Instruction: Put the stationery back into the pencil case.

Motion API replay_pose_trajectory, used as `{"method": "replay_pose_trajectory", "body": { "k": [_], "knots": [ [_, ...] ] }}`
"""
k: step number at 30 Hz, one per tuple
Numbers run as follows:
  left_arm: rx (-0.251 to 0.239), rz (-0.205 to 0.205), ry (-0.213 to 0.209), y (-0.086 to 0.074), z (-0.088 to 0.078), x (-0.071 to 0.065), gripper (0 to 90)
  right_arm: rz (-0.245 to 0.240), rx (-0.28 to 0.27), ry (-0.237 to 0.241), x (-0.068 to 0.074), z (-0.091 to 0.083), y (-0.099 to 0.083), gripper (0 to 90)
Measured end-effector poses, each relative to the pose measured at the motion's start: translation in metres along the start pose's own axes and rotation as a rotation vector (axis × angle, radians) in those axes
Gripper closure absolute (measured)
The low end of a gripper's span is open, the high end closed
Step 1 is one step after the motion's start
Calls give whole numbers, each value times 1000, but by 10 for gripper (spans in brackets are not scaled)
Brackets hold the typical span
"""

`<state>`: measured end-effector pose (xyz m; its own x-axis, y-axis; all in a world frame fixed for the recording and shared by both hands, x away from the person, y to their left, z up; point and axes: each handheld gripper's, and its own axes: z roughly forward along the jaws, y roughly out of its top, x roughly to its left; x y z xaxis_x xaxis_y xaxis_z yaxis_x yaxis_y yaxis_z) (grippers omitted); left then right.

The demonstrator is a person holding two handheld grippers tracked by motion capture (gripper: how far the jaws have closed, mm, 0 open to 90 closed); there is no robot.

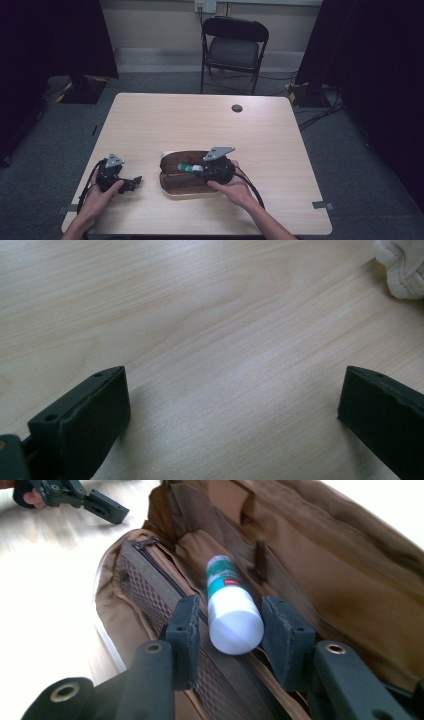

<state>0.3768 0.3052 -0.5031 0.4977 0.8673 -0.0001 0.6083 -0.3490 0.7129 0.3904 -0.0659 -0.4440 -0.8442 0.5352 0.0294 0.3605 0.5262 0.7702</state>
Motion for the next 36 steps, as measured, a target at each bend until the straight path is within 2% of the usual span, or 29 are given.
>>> {"method": "replay_pose_trajectory", "body": {
  "k": [2, 9, 17, 27, 30, 36],
  "knots": [
    [0, 0, 0, 0, 0, 0, 0, 3, -3, -9, -1, -4, -2, 575],
    [-1, 0, 0, 0, 0, 0, 0, 11, -21, -40, -4, -16, -8, 591],
    [0, -1, 0, 0, 0, 0, 0, 55, -51, -75, -14, -36, -16, 597],
    [0, 0, 0, 0, 0, 0, 0, 137, -97, -141, -34, -73, -39, 573],
    [0, 0, 0, 0, 0, 0, 0, 156, -97, -161, -42, -85, -48, 582],
    [0, 0, 0, 0, 0, 0, 0, 210, -93, -228, -61, -108, -68, 538]
  ]
}}
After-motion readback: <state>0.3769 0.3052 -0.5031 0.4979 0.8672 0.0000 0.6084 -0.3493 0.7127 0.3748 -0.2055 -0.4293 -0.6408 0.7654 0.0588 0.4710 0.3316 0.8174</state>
